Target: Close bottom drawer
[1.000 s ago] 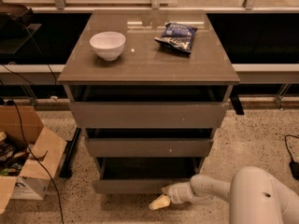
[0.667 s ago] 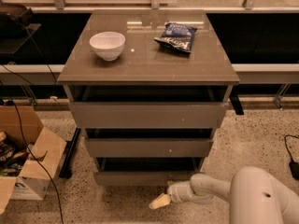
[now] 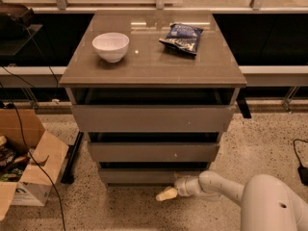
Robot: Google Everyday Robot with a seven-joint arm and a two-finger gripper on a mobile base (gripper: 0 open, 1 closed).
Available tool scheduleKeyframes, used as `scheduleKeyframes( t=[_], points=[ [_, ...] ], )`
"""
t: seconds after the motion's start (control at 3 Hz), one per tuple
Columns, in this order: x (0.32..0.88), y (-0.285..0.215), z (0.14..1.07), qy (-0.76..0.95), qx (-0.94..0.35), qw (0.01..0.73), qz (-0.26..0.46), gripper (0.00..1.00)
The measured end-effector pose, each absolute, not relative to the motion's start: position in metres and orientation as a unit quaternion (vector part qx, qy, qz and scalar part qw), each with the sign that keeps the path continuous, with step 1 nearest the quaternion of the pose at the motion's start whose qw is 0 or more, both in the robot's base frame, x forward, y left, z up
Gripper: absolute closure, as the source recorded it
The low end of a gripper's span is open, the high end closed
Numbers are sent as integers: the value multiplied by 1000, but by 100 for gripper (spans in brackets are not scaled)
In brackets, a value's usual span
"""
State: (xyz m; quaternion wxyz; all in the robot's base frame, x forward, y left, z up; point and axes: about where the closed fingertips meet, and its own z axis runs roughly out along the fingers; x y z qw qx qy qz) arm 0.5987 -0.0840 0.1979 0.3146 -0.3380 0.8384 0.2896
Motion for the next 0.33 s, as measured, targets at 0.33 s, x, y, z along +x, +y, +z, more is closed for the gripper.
scheduleKeyframes(
  t=[0.33],
  points=[
    [599, -84, 198, 838, -338, 315, 290, 0]
  ],
)
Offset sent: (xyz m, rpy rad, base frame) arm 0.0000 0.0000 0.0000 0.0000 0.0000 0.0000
